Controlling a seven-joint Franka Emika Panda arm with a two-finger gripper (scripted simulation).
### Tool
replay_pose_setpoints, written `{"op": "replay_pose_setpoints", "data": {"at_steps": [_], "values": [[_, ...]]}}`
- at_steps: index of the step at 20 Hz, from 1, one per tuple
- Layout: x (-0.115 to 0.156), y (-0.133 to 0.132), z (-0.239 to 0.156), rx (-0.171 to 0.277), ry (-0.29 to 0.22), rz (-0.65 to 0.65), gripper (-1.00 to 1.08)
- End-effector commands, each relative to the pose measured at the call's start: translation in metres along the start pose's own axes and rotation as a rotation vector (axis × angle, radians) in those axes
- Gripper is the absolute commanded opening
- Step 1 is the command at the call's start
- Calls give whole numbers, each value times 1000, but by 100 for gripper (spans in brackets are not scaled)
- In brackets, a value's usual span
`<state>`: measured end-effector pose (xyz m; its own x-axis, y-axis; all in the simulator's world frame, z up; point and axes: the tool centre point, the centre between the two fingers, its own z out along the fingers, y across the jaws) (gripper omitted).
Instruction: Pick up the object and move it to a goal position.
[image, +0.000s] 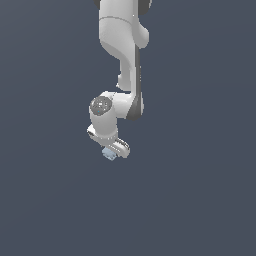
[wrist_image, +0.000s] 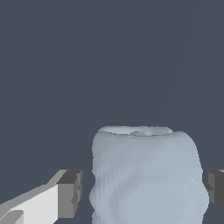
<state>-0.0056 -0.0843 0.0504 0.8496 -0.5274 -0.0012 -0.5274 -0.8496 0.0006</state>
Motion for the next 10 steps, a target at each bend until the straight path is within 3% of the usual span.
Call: {"op": "replay_pose_setpoints", "data": {"at_steps": [1, 4, 5, 10], "values": [[1, 0, 8, 1, 1, 1, 100], [1, 0, 10, 1, 1, 1, 100], [1, 0, 10, 1, 1, 1, -100], [1, 0, 10, 1, 1, 1, -100]]}}
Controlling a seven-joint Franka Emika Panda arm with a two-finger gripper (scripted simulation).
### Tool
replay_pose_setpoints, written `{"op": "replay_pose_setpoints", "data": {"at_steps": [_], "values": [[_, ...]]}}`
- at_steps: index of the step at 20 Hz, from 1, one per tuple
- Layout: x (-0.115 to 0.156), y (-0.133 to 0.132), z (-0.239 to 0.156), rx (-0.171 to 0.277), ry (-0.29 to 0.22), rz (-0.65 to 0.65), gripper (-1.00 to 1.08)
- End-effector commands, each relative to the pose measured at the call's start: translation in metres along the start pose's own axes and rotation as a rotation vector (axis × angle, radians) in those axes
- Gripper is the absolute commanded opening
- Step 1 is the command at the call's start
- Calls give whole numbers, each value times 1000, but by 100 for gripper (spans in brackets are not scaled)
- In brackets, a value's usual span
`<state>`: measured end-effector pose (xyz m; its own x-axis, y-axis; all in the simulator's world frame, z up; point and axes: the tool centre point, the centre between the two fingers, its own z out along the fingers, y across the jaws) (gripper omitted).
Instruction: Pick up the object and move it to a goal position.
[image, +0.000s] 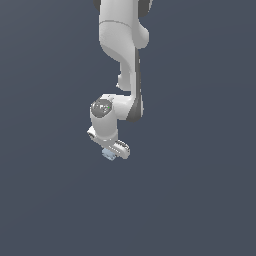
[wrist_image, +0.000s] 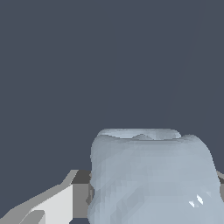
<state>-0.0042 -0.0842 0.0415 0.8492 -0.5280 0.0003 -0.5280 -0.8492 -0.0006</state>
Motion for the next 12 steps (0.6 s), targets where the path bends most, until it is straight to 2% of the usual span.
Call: {"op": "replay_pose_setpoints", "data": {"at_steps": [1, 12], "values": [[0, 1, 1, -1, 0, 1, -100], [-4, -2, -12, 0, 0, 0, -100]]}}
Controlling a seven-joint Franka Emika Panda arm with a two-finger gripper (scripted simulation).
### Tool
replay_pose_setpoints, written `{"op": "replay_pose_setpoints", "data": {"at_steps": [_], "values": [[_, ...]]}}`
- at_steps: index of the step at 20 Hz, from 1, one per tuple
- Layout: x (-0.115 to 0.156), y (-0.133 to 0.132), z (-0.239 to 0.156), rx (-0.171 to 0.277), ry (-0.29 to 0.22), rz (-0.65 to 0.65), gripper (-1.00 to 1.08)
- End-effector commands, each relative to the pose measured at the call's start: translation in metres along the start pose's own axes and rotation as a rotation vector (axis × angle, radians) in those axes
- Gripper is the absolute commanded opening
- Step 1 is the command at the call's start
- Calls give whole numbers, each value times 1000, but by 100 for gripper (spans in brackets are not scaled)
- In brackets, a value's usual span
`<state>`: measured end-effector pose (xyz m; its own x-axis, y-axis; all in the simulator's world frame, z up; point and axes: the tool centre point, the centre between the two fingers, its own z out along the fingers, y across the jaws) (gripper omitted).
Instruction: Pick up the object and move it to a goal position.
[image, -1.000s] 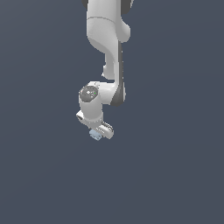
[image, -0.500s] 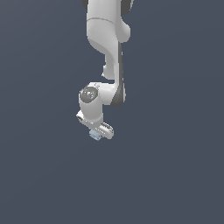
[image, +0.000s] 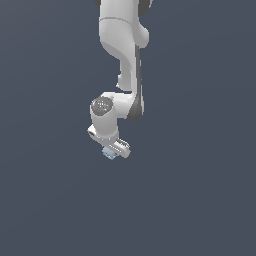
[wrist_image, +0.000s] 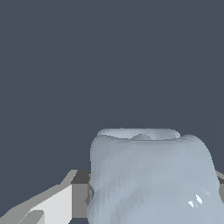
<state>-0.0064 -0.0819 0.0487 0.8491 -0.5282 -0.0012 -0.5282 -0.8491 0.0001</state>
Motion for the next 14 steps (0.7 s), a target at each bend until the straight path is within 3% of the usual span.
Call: {"op": "replay_pose_setpoints", "data": {"at_steps": [1, 14], "values": [[-2, -1, -8, 1, 1, 0, -100], [-33, -14, -103, 1, 1, 0, -100]]}}
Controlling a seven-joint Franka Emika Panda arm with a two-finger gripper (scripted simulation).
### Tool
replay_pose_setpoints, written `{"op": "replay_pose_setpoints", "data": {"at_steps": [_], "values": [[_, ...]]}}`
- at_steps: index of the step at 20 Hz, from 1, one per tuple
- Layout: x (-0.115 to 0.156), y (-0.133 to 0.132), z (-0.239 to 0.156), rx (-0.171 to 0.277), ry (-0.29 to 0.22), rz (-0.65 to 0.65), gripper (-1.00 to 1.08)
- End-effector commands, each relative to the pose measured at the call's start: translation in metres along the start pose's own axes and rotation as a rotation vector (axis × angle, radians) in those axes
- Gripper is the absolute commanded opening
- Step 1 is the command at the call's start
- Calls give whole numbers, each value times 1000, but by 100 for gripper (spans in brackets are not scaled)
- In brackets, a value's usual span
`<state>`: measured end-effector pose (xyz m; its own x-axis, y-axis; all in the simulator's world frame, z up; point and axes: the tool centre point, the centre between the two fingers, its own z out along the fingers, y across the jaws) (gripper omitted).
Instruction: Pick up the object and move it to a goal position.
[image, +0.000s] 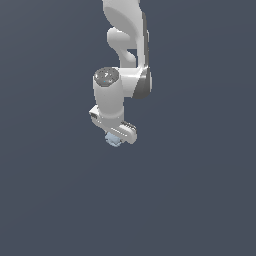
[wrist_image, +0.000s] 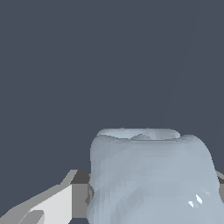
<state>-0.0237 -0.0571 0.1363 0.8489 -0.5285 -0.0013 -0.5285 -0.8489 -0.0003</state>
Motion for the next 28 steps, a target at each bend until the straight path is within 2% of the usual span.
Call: {"op": "replay_pose_setpoints", "data": {"at_steps": [1, 18, 28], "values": [[-8, -4, -26, 0, 1, 0, -100], [-67, -30, -221, -2, 3, 1, -100], [-94, -46, -317, -1, 2, 0, -100]]}}
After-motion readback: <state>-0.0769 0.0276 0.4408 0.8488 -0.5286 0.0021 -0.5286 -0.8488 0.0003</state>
